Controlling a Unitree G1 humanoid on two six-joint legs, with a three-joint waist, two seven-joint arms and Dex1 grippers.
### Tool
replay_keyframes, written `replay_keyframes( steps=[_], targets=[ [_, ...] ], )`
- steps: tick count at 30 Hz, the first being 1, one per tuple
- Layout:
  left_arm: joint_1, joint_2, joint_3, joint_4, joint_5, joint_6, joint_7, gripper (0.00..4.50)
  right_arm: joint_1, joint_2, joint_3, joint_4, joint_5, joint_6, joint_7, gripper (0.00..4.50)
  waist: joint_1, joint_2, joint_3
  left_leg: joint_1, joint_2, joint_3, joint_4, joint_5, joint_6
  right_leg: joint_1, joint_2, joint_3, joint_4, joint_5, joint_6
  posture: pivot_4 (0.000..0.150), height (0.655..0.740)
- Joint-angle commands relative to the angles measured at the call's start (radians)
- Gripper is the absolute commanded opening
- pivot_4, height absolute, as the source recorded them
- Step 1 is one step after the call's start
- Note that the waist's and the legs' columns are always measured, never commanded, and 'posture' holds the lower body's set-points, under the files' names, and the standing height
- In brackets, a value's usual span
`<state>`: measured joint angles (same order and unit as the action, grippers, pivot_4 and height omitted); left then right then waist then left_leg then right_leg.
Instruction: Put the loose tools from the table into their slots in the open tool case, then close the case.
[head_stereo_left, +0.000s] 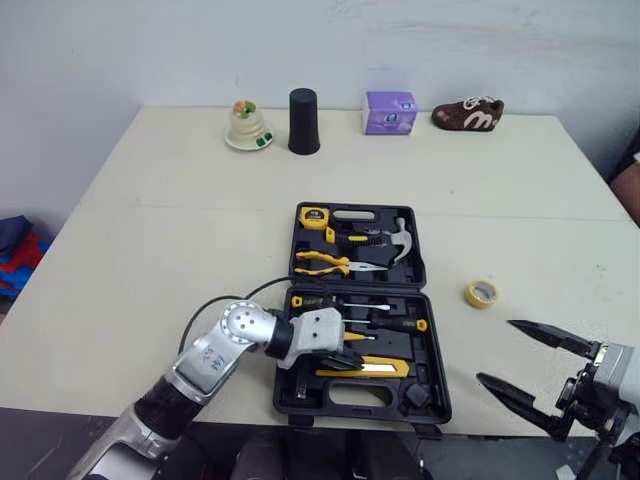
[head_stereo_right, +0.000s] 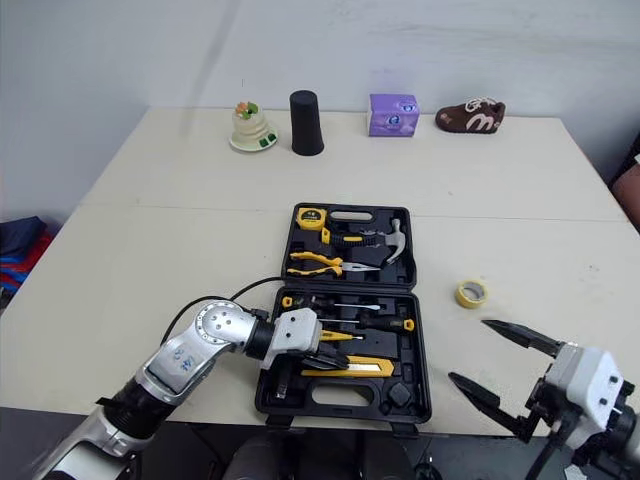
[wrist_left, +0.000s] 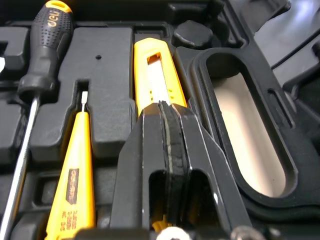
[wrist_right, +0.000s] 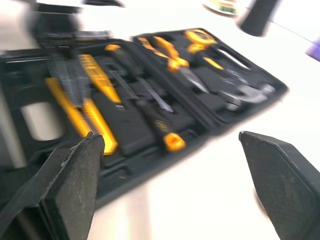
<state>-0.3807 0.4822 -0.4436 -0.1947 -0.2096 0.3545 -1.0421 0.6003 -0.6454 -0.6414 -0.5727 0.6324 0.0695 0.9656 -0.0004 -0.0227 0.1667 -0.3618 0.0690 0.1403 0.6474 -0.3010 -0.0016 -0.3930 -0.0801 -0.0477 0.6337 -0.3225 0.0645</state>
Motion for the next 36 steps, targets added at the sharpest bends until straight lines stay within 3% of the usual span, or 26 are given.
replay_keyframes(
  steps=[1,6,8,13,19,25,28,32,36],
  targets=[
    [-0.001,-0.007,0.161,-0.061,-0.121,0.019,0.023,1.39,-0.003,0.022,-0.119,0.063,0.026,0.001,-0.056,4.5,0.0,0.0,0.0,-0.002,0.0,-0.001,0.0,0.0,0.0,-0.001,0.0,0.0,0.0,0.0,0.0,0.15,0.74],
    [0.065,0.039,0.433,-0.034,-0.255,-0.013,0.036,3.54,-0.004,0.037,-0.231,0.259,-0.034,-0.066,-0.068,4.5,-0.004,0.002,0.001,-0.005,0.0,-0.003,-0.001,-0.001,0.0,-0.003,0.0,-0.002,-0.002,0.0,0.0,0.15,0.74],
    [0.112,0.114,0.57,0.069,-0.225,-0.111,0.039,4.48,-0.021,0.018,-0.293,0.407,-0.08,-0.134,-0.082,4.5,-0.005,0.003,0.001,-0.005,0.0,-0.003,-0.001,-0.001,0.0,-0.003,0.001,-0.003,-0.003,0.0,0.0,0.15,0.74],
    [0.218,0.226,0.772,0.297,-0.198,-0.244,0.064,4.48,-0.048,-0.023,-0.343,0.664,-0.179,-0.226,-0.138,4.5,-0.007,0.006,0.004,-0.005,0.0,-0.002,-0.001,-0.002,0.0,-0.004,0.0,-0.004,-0.005,0.0,0.0,0.15,0.74],
    [0.372,0.27,0.981,0.461,-0.182,-0.367,0.158,4.48,-0.089,-0.056,-0.336,0.893,-0.269,-0.323,-0.23,4.5,-0.01,0.007,0.004,-0.006,0.0,0.001,-0.001,-0.006,0.002,-0.005,-0.005,-0.004,-0.006,0.0,0.0,0.15,0.74],
    [0.424,0.255,1.032,0.383,-0.22,-0.307,0.216,4.48,-0.15,-0.085,-0.305,1.03,-0.269,-0.398,-0.224,4.5,-0.008,0.008,0.005,-0.006,0.0,0.002,-0.002,-0.01,-0.004,-0.005,-0.007,-0.004,-0.006,0.0,0.0,0.15,0.74],
    [0.403,0.236,1.016,0.302,-0.274,-0.285,0.193,4.48,-0.222,-0.117,-0.251,1.013,-0.229,-0.378,-0.15,4.5,-0.013,0.009,0.005,-0.005,0.0,0.003,-0.002,-0.009,-0.003,-0.005,-0.007,-0.003,-0.006,0.001,0.001,0.15,0.74],
    [0.347,0.222,0.93,0.196,-0.311,-0.262,0.142,4.48,-0.252,-0.188,-0.147,0.848,-0.143,-0.194,-0.009,4.5,-0.026,0.01,0.006,-0.005,-0.001,0.004,-0.001,-0.008,-0.002,-0.004,-0.007,-0.003,-0.006,0.003,0.002,0.15,0.74],
    [0.298,0.216,0.846,0.109,-0.336,-0.233,0.1,4.48,-0.269,-0.3,-0.052,0.714,-0.187,0.043,-0.048,4.5,-0.03,0.014,0.007,-0.005,-0.002,0.004,-0.001,-0.006,-0.002,-0.004,-0.007,-0.002,-0.006,0.004,0.003,0.15,0.74]
  ],
)
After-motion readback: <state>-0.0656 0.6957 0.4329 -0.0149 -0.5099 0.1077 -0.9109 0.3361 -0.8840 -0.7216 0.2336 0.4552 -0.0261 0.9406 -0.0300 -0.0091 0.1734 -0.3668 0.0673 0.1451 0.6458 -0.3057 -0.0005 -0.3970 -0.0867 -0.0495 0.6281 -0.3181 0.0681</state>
